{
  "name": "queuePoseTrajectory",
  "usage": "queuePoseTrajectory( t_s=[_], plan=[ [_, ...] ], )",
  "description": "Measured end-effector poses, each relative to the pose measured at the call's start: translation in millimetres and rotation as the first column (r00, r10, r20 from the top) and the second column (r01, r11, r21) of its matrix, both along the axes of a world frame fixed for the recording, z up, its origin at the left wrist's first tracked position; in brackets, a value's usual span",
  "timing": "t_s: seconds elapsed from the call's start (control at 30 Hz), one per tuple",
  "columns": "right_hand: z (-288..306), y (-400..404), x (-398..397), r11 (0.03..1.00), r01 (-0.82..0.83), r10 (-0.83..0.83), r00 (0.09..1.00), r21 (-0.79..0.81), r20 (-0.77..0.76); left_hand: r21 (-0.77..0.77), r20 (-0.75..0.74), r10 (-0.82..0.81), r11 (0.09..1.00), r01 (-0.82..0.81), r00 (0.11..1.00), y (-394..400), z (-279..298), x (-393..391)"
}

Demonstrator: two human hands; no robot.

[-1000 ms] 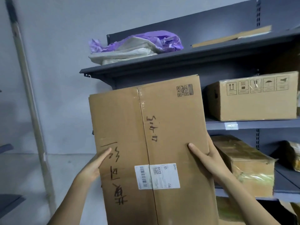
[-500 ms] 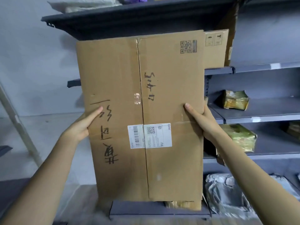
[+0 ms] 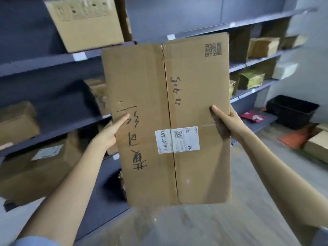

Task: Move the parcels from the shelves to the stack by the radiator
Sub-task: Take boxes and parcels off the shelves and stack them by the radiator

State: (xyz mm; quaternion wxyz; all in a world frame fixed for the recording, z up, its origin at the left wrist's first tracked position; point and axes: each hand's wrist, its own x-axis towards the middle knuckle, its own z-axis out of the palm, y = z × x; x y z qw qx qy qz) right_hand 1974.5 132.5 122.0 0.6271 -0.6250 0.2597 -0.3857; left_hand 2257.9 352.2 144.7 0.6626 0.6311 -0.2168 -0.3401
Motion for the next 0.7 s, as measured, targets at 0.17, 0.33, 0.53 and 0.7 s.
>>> queuePoseTrajectory(
  t_s=[0.17,0.33,0.53,0.7],
  plan=[
    [-35.0,-102.3,-161.1,0.936,0.343,-0.34,0.939,0.075,-0.049,0.065,-0.052,-0.327,0.942,0.33,0.944,-206.9,-31.0,-104.4],
    [-49.0,-180.0,-324.6,0.802,0.588,-0.578,0.809,0.109,-0.107,0.143,-0.128,-0.601,0.776,0.614,0.789,-395.6,-64.7,-246.7],
    [-46.0,-270.2,-453.2,0.71,0.696,-0.671,0.714,0.104,-0.2,0.145,-0.245,-0.759,0.587,0.797,0.603,-559.2,-104.0,-377.8],
    [-55.0,-362.7,-485.5,0.719,0.683,-0.648,0.726,0.128,-0.232,0.156,-0.279,-0.736,0.599,0.786,0.617,-662.2,-133.9,-406.5]
  ],
)
